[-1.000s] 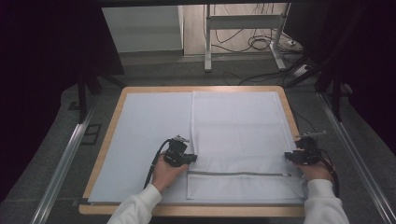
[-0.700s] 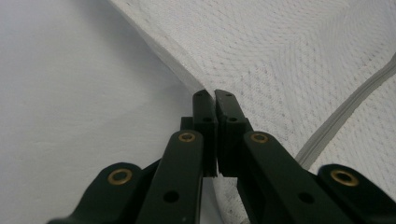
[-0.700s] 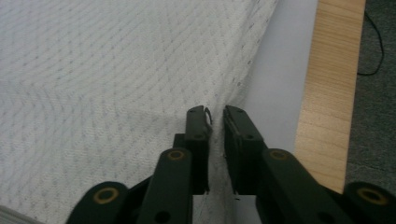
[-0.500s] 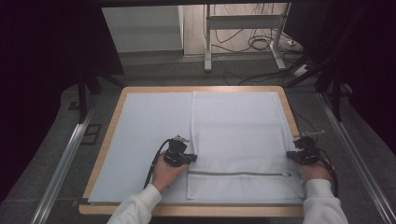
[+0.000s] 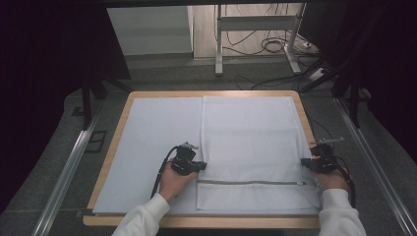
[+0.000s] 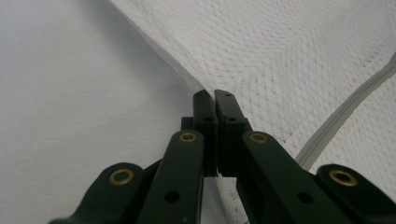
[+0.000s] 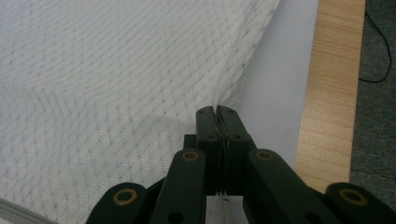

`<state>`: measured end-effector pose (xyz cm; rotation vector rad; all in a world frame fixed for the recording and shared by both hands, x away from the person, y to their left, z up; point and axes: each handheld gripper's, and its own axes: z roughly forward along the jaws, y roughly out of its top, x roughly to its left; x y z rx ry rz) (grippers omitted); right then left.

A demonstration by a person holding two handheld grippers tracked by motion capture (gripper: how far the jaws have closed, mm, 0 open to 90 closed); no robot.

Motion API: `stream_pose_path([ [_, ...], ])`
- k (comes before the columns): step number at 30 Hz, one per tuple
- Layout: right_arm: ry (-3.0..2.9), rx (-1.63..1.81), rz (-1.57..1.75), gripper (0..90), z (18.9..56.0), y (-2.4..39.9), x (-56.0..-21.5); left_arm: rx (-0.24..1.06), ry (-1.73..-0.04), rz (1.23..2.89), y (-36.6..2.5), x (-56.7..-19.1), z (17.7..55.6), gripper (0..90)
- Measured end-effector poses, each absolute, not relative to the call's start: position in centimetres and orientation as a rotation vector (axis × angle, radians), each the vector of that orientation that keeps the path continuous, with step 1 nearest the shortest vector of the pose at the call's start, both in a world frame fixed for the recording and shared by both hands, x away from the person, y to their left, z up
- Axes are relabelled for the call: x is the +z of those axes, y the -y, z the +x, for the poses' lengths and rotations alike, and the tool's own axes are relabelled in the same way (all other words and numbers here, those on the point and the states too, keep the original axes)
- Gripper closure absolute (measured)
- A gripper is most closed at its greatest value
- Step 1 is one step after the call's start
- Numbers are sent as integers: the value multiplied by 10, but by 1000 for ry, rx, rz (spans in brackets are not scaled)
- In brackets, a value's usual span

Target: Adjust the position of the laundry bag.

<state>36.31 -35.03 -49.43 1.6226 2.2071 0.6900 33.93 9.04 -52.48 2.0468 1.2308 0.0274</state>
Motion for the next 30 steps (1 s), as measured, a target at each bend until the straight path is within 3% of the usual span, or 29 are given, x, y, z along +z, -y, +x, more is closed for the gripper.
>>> stream_pose_path([
  [30, -2242, 799, 1559, 874, 362, 328, -492, 35, -1241, 1997, -126, -516, 335, 893],
])
